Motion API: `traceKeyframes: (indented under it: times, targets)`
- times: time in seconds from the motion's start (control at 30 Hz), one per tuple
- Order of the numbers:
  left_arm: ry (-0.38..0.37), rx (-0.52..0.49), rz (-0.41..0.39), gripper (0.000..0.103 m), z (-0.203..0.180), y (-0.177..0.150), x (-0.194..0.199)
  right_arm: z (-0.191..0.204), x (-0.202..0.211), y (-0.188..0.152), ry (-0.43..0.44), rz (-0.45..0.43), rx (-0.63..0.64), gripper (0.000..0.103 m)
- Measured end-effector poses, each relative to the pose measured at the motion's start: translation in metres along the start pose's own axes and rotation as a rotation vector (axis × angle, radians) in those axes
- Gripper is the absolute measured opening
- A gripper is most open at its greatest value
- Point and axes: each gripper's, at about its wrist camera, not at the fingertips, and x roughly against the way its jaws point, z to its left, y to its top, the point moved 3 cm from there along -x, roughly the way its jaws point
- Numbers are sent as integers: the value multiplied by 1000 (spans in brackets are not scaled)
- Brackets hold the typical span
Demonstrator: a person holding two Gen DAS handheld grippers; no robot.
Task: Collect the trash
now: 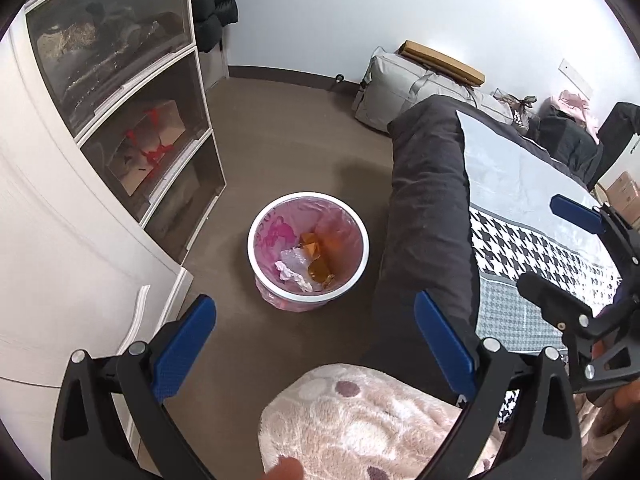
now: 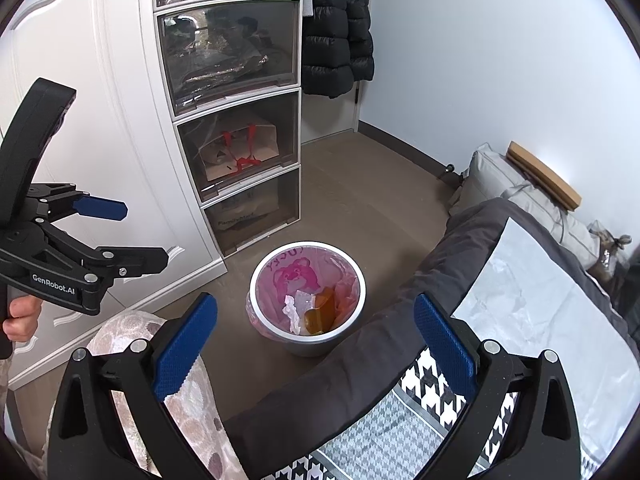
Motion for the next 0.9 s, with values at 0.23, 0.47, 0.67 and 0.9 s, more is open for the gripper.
traceKeyframes:
  times: [0.23, 0.47, 0.67, 0.9]
  targets:
    - [-26, -4, -4, 98, -2, 2, -4, -2, -2, -1, -3, 5, 7, 96]
    - [-21, -10, -7, 98, -2, 3, -6, -1, -2, -3, -8, 4, 13, 96]
    - [-9, -28, -16, 98, -5, 3, -5, -2, -2, -3, -12, 8, 13, 96]
    - [80, -25, -88, 98, -4, 4, 5, -5, -2, -4, -12, 8, 9, 96]
